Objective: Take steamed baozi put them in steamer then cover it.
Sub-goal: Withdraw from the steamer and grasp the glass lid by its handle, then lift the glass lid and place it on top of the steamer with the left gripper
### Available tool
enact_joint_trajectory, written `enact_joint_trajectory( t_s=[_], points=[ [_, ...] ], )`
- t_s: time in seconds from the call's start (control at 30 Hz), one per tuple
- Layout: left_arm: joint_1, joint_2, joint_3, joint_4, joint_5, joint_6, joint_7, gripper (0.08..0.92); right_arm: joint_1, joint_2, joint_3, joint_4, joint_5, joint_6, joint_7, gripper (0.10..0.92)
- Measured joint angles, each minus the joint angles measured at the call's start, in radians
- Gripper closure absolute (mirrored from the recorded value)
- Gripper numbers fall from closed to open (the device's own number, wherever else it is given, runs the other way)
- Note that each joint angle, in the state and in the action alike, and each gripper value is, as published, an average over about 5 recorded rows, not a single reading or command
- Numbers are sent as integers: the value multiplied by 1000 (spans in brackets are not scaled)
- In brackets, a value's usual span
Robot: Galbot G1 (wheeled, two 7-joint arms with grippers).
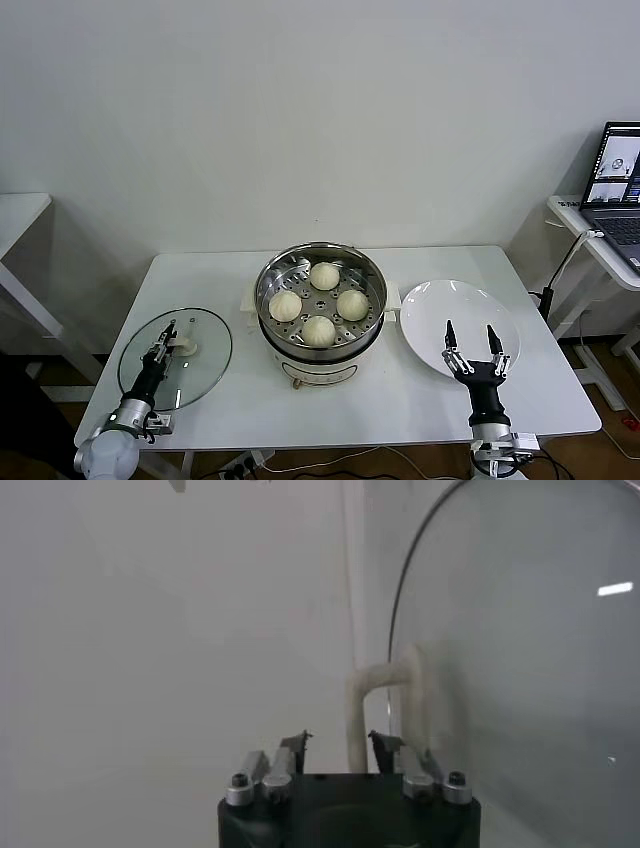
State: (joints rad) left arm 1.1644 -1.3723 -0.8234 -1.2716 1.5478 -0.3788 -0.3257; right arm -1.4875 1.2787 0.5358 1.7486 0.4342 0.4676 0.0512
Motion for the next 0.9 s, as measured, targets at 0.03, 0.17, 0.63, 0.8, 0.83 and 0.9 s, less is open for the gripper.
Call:
enact_joint_trajectory(
  t_s=[0.03,0.17,0.63,0.8,0.83,0.9],
  points=[
    [0,-1,0,0,2,-2,-1,666,1,1,-1,-2,-2,1,0,203],
    [3,-4,-4,-4,9,-13,-5,771,4,2,-3,-11,-7,6,0,203],
    [73,15,-51,-231,-54,20,44,806,21,6,-10,-27,-9,12,1,203],
    [126,46,-48,-391,-123,97,124,806,26,5,-15,-34,-9,17,0,203],
    [135,55,-44,-423,-137,119,144,806,27,6,-16,-35,-9,18,0,203],
    [150,74,-31,-486,-165,164,187,806,29,6,-17,-36,-9,19,-1,203]
  ],
)
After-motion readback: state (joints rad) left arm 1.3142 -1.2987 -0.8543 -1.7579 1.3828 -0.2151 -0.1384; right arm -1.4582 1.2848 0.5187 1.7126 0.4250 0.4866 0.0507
